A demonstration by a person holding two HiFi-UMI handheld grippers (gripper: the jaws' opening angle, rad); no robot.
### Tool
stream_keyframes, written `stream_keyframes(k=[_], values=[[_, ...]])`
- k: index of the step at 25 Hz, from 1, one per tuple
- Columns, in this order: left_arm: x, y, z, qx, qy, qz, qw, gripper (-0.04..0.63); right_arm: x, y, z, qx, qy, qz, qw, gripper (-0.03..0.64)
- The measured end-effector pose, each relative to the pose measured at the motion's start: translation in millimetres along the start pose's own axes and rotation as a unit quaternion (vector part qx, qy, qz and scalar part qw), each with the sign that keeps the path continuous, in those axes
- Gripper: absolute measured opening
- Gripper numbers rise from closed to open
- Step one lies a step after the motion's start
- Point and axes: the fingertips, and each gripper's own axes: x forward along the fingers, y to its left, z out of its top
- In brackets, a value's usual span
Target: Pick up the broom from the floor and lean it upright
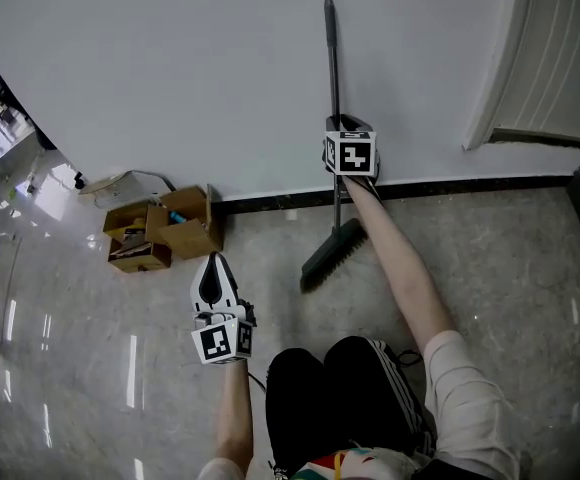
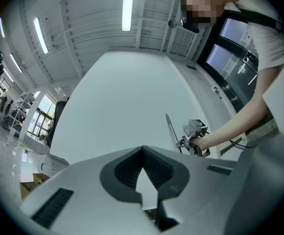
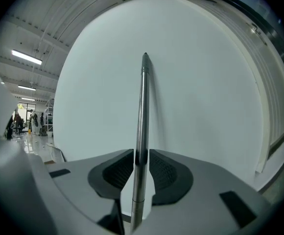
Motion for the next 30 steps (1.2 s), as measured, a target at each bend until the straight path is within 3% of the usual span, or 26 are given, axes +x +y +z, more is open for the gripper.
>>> stream_keyframes(k=[4, 6, 8, 12, 16, 19, 21, 22, 24, 30], values=[[2, 0, 2, -0.012, -0.007, 0.001, 0.9999, 0.044, -9, 7, 11, -0.029, -0.027, 0.0, 0.999, 0.088], [3, -1, 2, -0.012, -0.006, 0.0, 0.9999, 0.044, -19, 14, 22, -0.032, -0.051, 0.011, 0.998, 0.145], [4, -6, 3, -0.017, -0.003, -0.002, 0.9998, 0.044, -39, 20, 32, -0.02, -0.077, 0.023, 0.997, 0.178], [12, -23, 25, -0.019, -0.017, -0.018, 0.9995, 0.044, -100, 40, 42, 0.04, -0.122, 0.073, 0.989, 0.178], [27, -45, 49, -0.036, -0.031, -0.035, 0.9983, 0.044, -163, 74, 25, 0.02, -0.09, 0.121, 0.988, 0.177], [34, -65, 58, -0.046, -0.028, -0.052, 0.9972, 0.044, -207, 84, 8, 0.014, -0.085, 0.11, 0.99, 0.176], [36, -77, 61, -0.043, -0.028, -0.064, 0.9966, 0.044, -227, 81, 1, 0.03, -0.086, 0.094, 0.991, 0.143], [37, -82, 60, -0.045, -0.027, -0.07, 0.9962, 0.044, -235, 76, -4, 0.043, -0.085, 0.087, 0.992, 0.077], [42, -90, 56, -0.053, -0.026, -0.078, 0.9952, 0.044, -242, 67, -15, 0.065, -0.079, 0.072, 0.992, 0.022], [49, -109, 47, -0.073, -0.016, -0.084, 0.9936, 0.044, -255, 80, -31, 0.053, -0.06, 0.08, 0.994, 0.014]])
